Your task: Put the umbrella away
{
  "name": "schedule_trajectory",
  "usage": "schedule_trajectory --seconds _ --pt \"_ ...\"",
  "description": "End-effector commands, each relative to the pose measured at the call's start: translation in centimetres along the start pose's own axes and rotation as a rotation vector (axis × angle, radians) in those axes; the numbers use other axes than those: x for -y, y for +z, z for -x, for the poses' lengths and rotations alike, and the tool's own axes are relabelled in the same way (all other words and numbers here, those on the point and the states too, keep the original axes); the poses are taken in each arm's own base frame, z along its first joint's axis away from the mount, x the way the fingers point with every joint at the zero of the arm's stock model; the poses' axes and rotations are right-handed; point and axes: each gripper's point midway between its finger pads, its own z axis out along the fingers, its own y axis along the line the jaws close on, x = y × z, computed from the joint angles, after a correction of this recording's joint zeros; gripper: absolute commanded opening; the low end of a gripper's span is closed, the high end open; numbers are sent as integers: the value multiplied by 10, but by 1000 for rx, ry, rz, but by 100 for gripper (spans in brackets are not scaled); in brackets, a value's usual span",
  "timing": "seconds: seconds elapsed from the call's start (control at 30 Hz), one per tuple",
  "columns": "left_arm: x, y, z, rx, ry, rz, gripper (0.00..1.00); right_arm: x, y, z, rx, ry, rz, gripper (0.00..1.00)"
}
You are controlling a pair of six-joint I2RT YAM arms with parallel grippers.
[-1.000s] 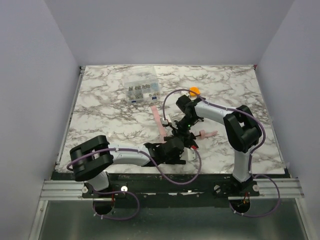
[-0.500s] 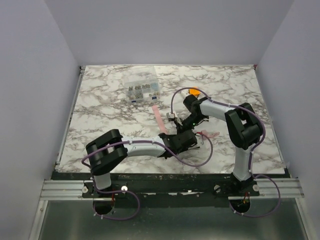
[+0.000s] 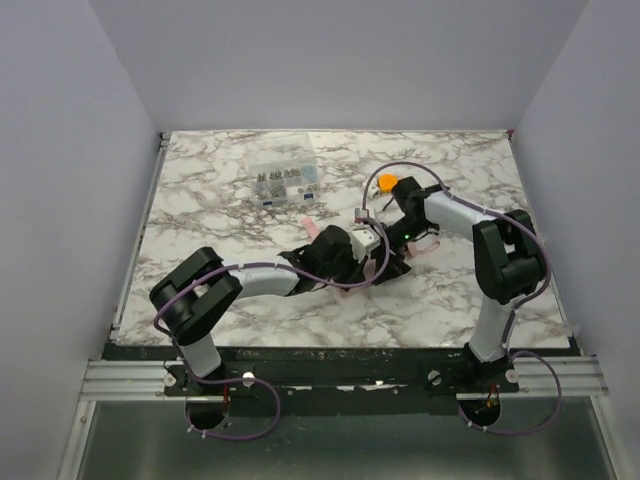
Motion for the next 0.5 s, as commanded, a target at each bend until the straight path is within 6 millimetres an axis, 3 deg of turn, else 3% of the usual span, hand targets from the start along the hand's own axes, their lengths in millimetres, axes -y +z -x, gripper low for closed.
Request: schedule_trajectory --seconds 0.0,0.1,0.3,0.4,0.47 --pt "6 -9 -150 -412 -438 -116 0 15 -39 12 -28 -126 -127 100" --pt "4 -9 -158 -417 -486 -141 0 17 -44 26 24 -160 -150 100" --pt "3 -12 -180 -469 -516 -138 0 21 -52 29 69 -216 -194 100" --pt "7 -13 -187 -490 -539 -152 0 9 -65 38 133 -439 -199 100" --pt "10 -12 -190 -505 -564 -168 0 -14 -57 24 132 -669 -155 100"
